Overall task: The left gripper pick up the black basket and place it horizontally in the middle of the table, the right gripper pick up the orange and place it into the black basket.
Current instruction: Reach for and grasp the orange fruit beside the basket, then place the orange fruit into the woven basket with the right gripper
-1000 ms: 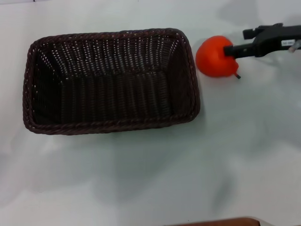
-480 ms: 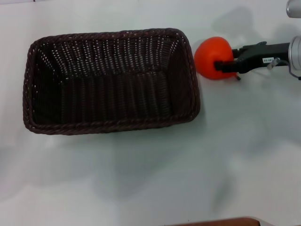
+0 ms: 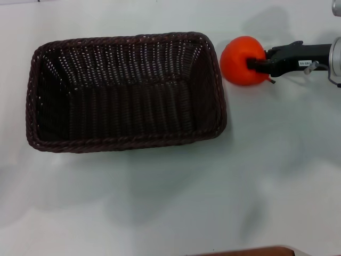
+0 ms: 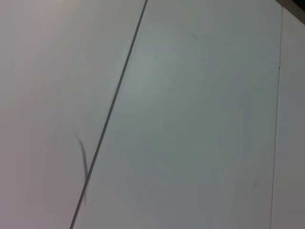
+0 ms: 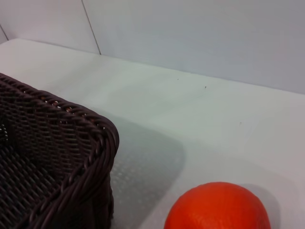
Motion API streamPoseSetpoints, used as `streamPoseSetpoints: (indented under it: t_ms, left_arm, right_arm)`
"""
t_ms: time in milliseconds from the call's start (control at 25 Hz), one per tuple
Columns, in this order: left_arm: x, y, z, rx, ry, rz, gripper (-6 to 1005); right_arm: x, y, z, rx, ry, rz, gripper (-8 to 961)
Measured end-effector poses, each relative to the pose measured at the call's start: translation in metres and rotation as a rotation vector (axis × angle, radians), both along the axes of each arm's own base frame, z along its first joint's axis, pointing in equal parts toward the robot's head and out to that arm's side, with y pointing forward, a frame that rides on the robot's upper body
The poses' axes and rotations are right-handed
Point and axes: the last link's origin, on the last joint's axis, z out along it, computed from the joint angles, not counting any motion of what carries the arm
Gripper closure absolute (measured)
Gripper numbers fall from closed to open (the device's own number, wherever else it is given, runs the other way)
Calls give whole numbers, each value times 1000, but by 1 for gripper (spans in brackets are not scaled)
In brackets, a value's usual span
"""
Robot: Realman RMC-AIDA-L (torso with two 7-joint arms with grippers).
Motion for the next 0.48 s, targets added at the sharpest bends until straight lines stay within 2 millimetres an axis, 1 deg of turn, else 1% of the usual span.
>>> streamPoseSetpoints:
  t_ms: [240,280,480]
  left_arm:
    - [-1,0,1,6,-3,3,336]
    - [-1,0,1,7,-3,4,336]
    - [-3,-2,2,10,-5,11,336]
  right_arm:
    - [-1,0,3,36,41,-1,618]
    - [0,0,6,54,55,-3,628]
    - [-1,1,28,224,232,-15,686]
